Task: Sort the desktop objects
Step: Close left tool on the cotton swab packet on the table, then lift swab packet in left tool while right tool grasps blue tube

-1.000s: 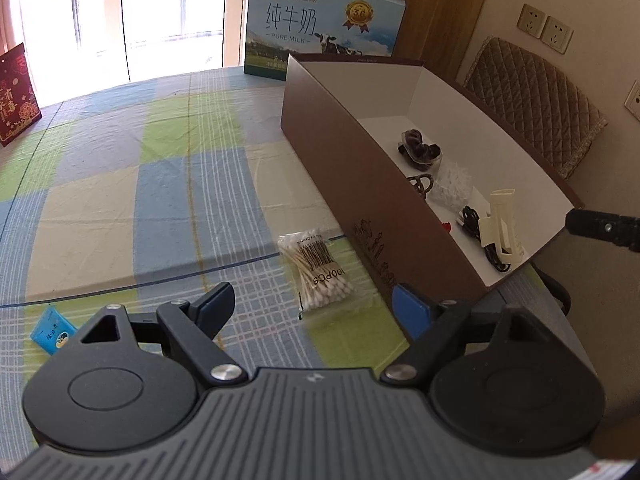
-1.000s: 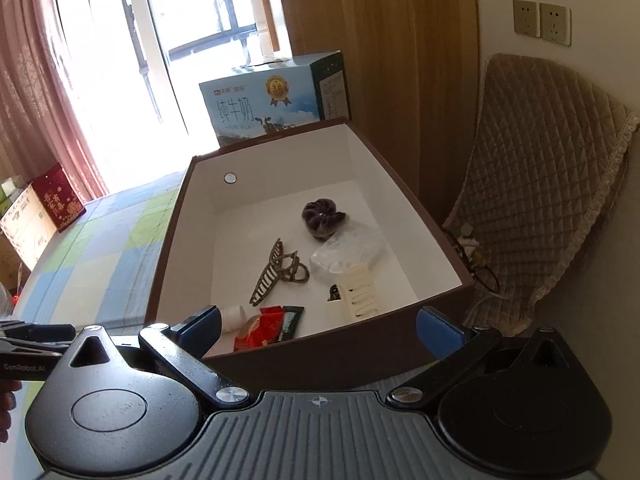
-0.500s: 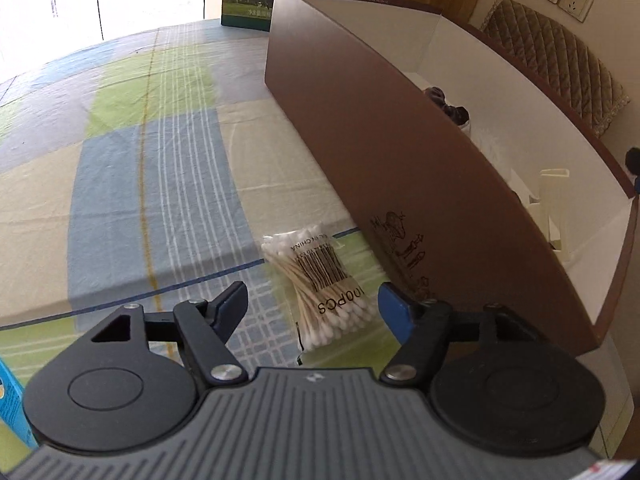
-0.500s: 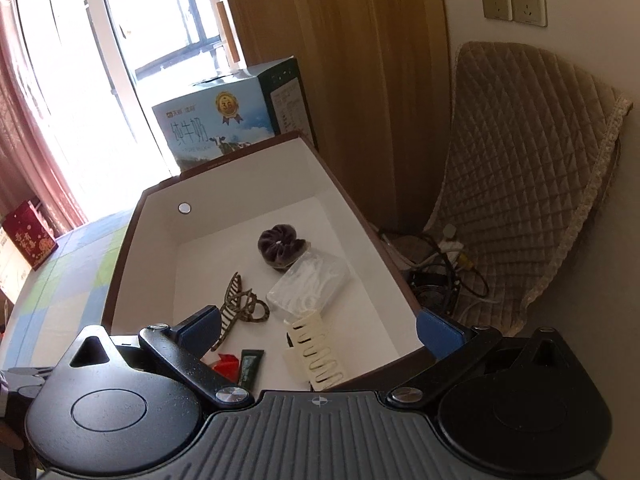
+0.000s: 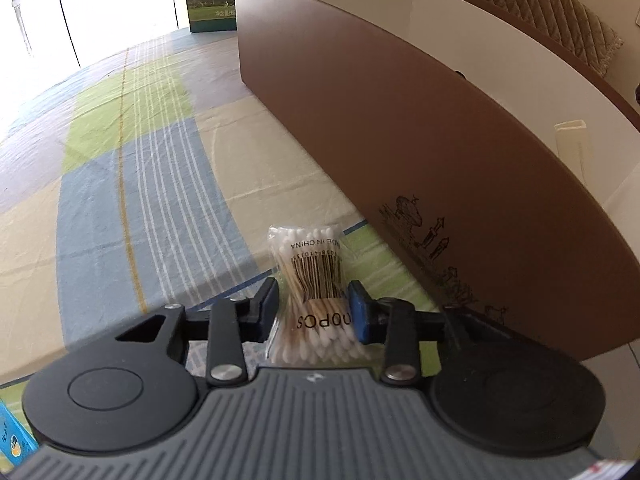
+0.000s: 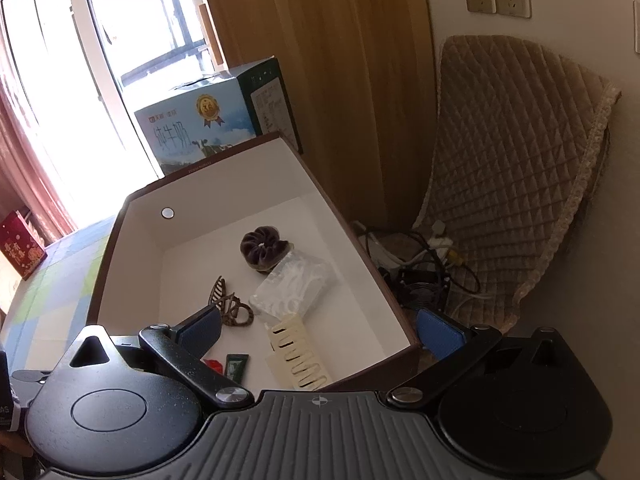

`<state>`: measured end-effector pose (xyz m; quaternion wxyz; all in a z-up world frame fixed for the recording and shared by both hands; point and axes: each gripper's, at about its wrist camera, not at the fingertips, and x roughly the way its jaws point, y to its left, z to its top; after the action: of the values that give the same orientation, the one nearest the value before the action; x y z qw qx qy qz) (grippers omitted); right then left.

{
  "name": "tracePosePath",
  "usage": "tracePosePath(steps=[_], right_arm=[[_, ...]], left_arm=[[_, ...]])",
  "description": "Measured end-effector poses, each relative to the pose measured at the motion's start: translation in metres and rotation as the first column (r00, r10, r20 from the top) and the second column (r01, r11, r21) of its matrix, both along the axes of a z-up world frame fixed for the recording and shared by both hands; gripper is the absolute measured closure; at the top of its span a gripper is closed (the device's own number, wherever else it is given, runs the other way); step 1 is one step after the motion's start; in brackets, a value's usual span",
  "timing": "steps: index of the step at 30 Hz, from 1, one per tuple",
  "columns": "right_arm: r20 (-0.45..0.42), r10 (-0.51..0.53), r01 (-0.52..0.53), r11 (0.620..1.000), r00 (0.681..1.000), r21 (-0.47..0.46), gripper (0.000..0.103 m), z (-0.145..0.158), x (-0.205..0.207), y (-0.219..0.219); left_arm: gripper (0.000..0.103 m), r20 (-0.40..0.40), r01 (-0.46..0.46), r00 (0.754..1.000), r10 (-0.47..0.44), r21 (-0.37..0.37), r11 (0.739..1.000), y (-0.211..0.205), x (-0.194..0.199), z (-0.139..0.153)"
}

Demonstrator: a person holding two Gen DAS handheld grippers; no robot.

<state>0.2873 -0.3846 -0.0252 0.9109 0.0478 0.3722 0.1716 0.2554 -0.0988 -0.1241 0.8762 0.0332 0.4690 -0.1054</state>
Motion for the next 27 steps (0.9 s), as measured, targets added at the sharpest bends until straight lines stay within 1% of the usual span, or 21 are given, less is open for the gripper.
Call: tracePosePath(steps=[2,5,9,13,16,18,21,27], right_arm=[[0.004,-0.003,0.003,1.000,1.000,-0.003,0.002,0.000,-0.002,0.000],[0.013,-0.003,0.003,1.000,1.000,0.001,0.002,0.003,-0.007,-0.001],[0.037,0.007,-0.007,1.000,0.999,0.005,0.002,0.009,-0.016,0.002],[0.074,0.050,-0.052,0.998,0.996,0.024,0.002,0.019,-0.028,0.011],[0.102,0.110,-0.115,0.992,0.989,0.045,0.002,0.025,-0.039,0.027],[0.122,0.164,-0.172,0.983,0.979,0.060,0.002,0.028,-0.047,0.043],[0.150,0.254,-0.267,0.961,0.955,0.073,0.002,0.030,-0.062,0.071],[0.176,0.413,-0.432,0.898,0.893,0.082,0.002,0.031,-0.093,0.135]], left_arm=[[0.080,-0.006,0.000,1.000,0.000,0.004,1.000,0.002,-0.006,0.001],[0.082,-0.017,-0.004,1.000,0.004,0.004,1.000,0.006,-0.018,0.004],[0.084,-0.022,-0.022,1.000,0.022,-0.016,1.000,0.013,-0.036,0.011],[0.084,0.003,-0.057,0.998,0.057,-0.056,0.997,0.025,-0.060,0.026],[0.084,0.027,-0.081,0.996,0.082,-0.064,0.995,0.036,-0.082,0.039],[0.084,0.041,-0.107,0.993,0.110,-0.071,0.992,0.046,-0.097,0.046],[0.084,0.058,-0.162,0.984,0.166,-0.076,0.984,0.067,-0.123,0.057],[0.084,0.078,-0.295,0.951,0.299,-0.065,0.953,0.118,-0.170,0.072]])
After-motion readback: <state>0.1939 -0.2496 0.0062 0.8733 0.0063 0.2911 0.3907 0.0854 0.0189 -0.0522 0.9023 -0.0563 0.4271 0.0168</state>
